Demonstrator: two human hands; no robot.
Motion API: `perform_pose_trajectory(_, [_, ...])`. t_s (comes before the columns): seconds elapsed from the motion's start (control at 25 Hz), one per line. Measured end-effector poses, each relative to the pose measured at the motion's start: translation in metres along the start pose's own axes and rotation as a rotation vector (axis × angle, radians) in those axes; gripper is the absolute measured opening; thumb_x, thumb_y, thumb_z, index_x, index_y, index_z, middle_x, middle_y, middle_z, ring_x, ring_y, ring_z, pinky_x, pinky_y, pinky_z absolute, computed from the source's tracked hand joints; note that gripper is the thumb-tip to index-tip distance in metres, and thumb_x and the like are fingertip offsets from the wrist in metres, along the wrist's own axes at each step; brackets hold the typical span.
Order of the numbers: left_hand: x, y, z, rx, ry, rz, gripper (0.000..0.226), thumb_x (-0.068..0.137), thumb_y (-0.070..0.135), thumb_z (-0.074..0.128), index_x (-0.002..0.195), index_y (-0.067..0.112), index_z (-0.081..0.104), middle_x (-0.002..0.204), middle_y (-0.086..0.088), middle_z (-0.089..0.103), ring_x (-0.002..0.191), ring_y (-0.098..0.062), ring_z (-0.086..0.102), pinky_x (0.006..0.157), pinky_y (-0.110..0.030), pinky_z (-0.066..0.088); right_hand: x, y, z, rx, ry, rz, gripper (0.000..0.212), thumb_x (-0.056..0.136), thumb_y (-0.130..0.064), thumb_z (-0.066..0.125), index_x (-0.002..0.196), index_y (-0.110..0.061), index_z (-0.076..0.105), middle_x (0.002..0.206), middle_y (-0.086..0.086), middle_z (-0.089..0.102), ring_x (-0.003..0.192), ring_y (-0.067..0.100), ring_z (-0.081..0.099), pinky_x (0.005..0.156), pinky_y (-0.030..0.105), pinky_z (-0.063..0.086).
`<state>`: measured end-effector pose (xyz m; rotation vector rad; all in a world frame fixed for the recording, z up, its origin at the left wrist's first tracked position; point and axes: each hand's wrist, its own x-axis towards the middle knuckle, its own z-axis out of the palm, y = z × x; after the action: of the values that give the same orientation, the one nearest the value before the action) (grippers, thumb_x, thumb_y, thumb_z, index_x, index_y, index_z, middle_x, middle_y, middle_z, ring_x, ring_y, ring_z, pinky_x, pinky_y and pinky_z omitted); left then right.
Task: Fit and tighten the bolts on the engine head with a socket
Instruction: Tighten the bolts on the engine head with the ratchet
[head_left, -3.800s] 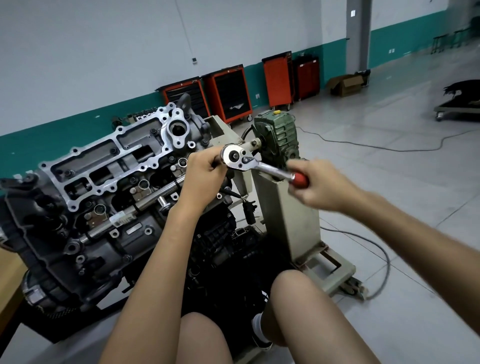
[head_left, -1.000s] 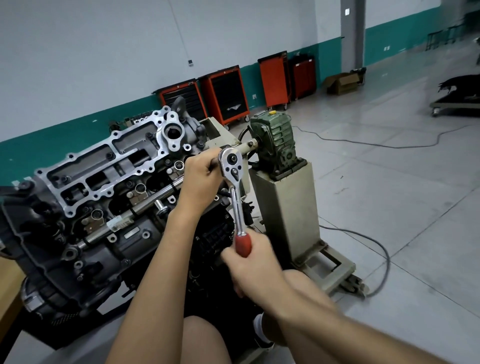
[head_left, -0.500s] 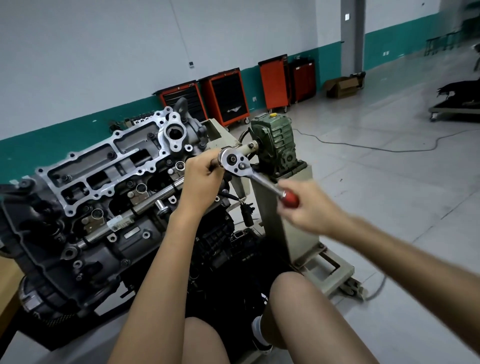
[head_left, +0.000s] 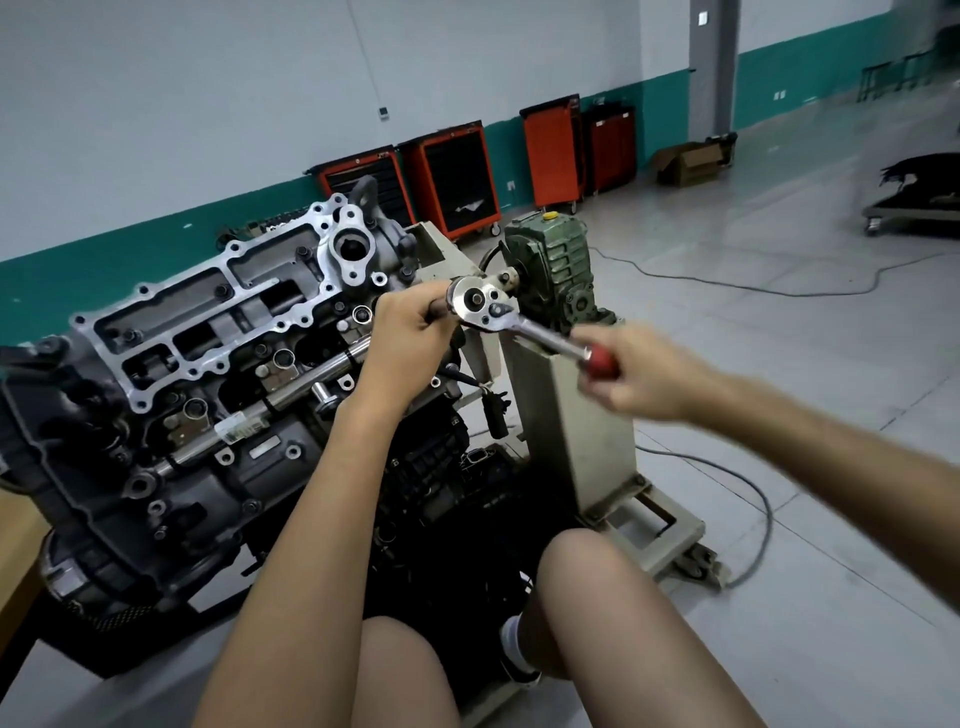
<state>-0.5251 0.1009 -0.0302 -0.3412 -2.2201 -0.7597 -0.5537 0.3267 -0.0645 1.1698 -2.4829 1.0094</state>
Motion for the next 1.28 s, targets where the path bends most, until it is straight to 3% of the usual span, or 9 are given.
perform_pose_trajectory(0.12, [-0.001,-0.001,-0.001,-0.036,0.048,-0.027,0.033,0.081,-0.011,0.049,0.051,0.001,0.045,0.046,0.004,0.035,0.049,-0.003,0.025,0.048,-0.019,0.021,0.031,0.005,-0.031,-0.229,0.08,-0.123,0.027,0.075,-0.001,0.064,0.068,-0.02,0.045,0.051,-0.014,0.039,0.047,-0.001,0.038,0.047,0.008,0.03])
perform_pose_trajectory(0.2, [-0.003,-0.004,-0.002,-0.019,0.048,-0.033,0.022,0.08,-0.011,0.046,0.06,-0.007,0.055,0.049,-0.011,0.047,0.05,-0.009,0.03,0.049,-0.026,0.027,0.019,-0.003,-0.011,-0.14,0.134,-0.052,0.036,0.075,0.0,0.064,0.064,-0.025,0.04,0.05,-0.011,0.039,0.047,0.001,0.038,0.047,0.012,0.028])
perform_pose_trajectory(0.32, [-0.003,-0.008,0.0,0.011,0.085,-0.01,0.021,0.084,-0.007,0.05,0.064,-0.011,0.056,0.057,-0.026,0.052,0.054,-0.035,0.042,0.05,-0.038,0.038,-0.02,-0.03,0.053,0.274,0.229,0.12,0.04,0.076,0.002,0.064,0.059,-0.023,0.038,0.048,-0.01,0.036,0.045,0.007,0.033,0.047,0.02,0.029])
perform_pose_trajectory(0.52, [-0.001,-0.01,0.001,-0.004,0.091,-0.02,0.035,0.088,0.0,0.056,0.054,-0.001,0.044,0.052,-0.022,0.045,0.049,-0.029,0.037,0.049,-0.043,0.039,-0.033,-0.108,0.138,1.008,0.2,0.346,0.027,0.072,-0.009,0.055,0.058,-0.023,0.037,0.04,-0.009,0.033,0.031,0.009,0.032,0.034,0.016,0.029])
perform_pose_trajectory(0.72, [-0.001,-0.009,-0.002,-0.003,0.012,-0.001,0.021,0.082,-0.004,0.049,0.063,-0.011,0.053,0.056,-0.026,0.051,0.053,-0.036,0.043,0.049,-0.037,0.037,-0.021,-0.025,0.049,0.325,0.053,0.089,0.04,0.079,0.005,0.06,0.06,-0.023,0.039,0.049,-0.012,0.038,0.043,0.003,0.033,0.048,0.021,0.03])
perform_pose_trajectory(0.84, [-0.002,-0.001,-0.002,0.002,-0.004,0.023,0.017,0.077,-0.009,0.046,0.062,-0.013,0.054,0.049,-0.02,0.042,0.048,-0.008,0.029,0.048,-0.024,0.024,0.018,0.006,-0.024,-0.18,0.032,-0.145,0.029,0.076,0.002,0.063,0.068,-0.018,0.045,0.052,-0.011,0.037,0.045,0.011,0.036,0.049,0.02,0.025])
perform_pose_trajectory(0.92, [-0.001,0.0,-0.003,-0.015,0.008,0.002,0.019,0.078,-0.011,0.045,0.061,-0.011,0.055,0.047,-0.01,0.042,0.047,-0.004,0.031,0.047,-0.017,0.024,0.032,0.008,-0.036,-0.307,0.111,-0.217,0.028,0.072,0.0,0.066,0.07,-0.019,0.045,0.053,-0.011,0.036,0.049,0.018,0.035,0.051,0.024,0.02])
perform_pose_trajectory(1.12, [-0.004,-0.008,-0.001,-0.003,0.054,0.005,0.02,0.081,-0.005,0.047,0.064,-0.009,0.056,0.057,-0.023,0.054,0.052,-0.027,0.041,0.049,-0.037,0.035,-0.023,-0.023,0.051,0.276,0.256,0.072,0.033,0.077,0.004,0.066,0.064,-0.016,0.043,0.051,-0.009,0.035,0.047,0.009,0.033,0.047,0.022,0.027])
perform_pose_trajectory(1.28, [-0.003,-0.012,0.003,-0.001,0.075,-0.004,0.021,0.082,-0.008,0.055,0.061,-0.007,0.053,0.056,-0.02,0.052,0.055,-0.015,0.04,0.05,-0.039,0.037,-0.038,-0.098,0.13,0.983,0.26,0.323,0.03,0.075,-0.009,0.06,0.06,-0.022,0.038,0.044,-0.008,0.033,0.037,0.008,0.032,0.036,0.019,0.03])
